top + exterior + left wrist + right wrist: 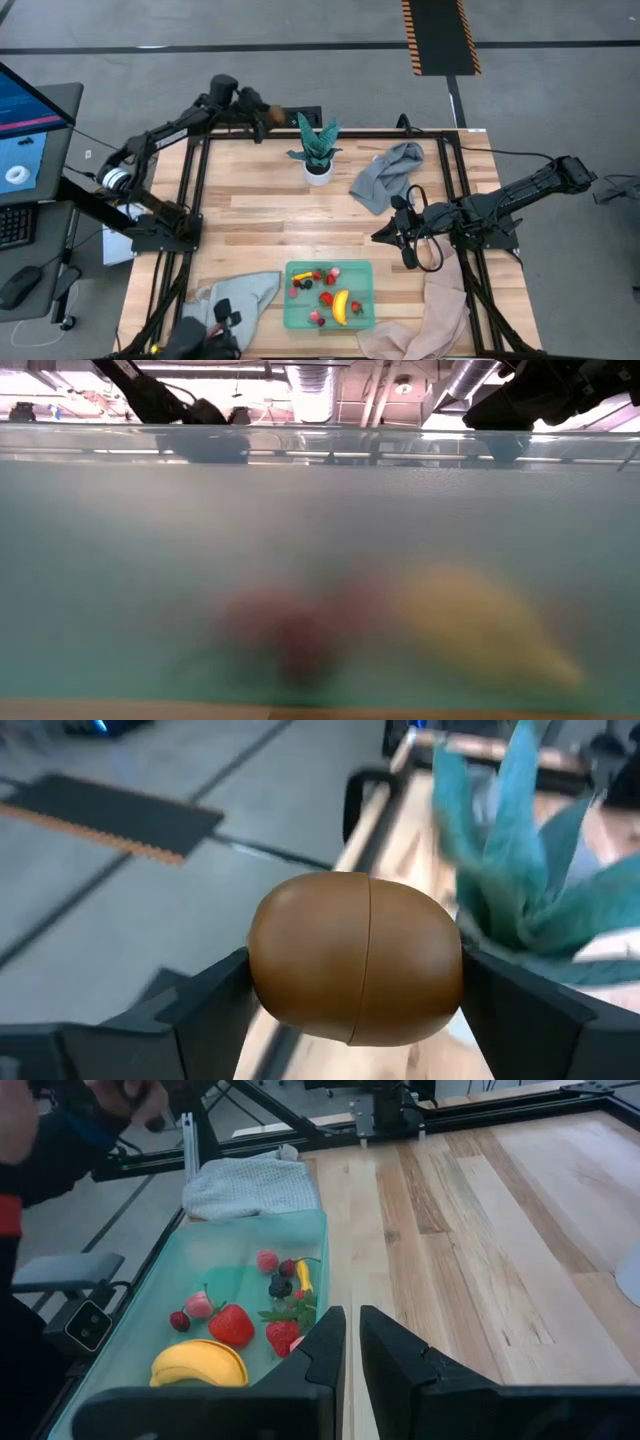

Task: Pick and placing Produce into tupperware
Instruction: Put the green kiwi into the green bin

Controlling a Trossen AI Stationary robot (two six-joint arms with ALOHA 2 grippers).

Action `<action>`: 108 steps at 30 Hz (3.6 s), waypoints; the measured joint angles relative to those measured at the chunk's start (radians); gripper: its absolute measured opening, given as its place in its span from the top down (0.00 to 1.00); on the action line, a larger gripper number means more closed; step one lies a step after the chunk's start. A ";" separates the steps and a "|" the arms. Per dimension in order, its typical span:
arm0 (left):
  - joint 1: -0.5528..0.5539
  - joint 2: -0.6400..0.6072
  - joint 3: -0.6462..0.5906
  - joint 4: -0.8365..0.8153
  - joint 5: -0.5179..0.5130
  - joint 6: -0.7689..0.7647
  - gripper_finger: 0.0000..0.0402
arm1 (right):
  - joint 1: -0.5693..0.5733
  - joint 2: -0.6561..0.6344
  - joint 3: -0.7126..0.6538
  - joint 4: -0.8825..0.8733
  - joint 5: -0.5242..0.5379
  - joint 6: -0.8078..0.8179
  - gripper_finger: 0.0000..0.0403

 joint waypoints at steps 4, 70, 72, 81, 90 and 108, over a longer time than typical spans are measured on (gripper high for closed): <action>0.000 -0.074 0.000 0.022 0.002 -0.034 0.24 | 0.000 0.000 0.000 0.000 0.000 0.000 0.85; -1.246 0.148 0.000 0.239 -0.297 -0.571 0.24 | 0.000 0.000 0.000 0.000 0.000 0.000 0.85; -1.254 0.180 0.000 0.268 -0.315 -0.572 0.24 | 0.000 0.000 0.000 0.000 0.000 0.000 0.85; -1.266 0.297 0.000 0.362 -0.353 -0.617 0.24 | 0.000 0.000 0.000 0.000 0.000 0.000 0.85; -1.266 0.391 0.000 0.387 -0.417 -0.680 0.24 | 0.000 0.000 0.000 0.000 0.000 0.000 0.85; -1.294 0.407 0.001 0.411 -0.463 -0.677 0.24 | 0.000 0.000 0.000 0.000 0.000 0.000 0.85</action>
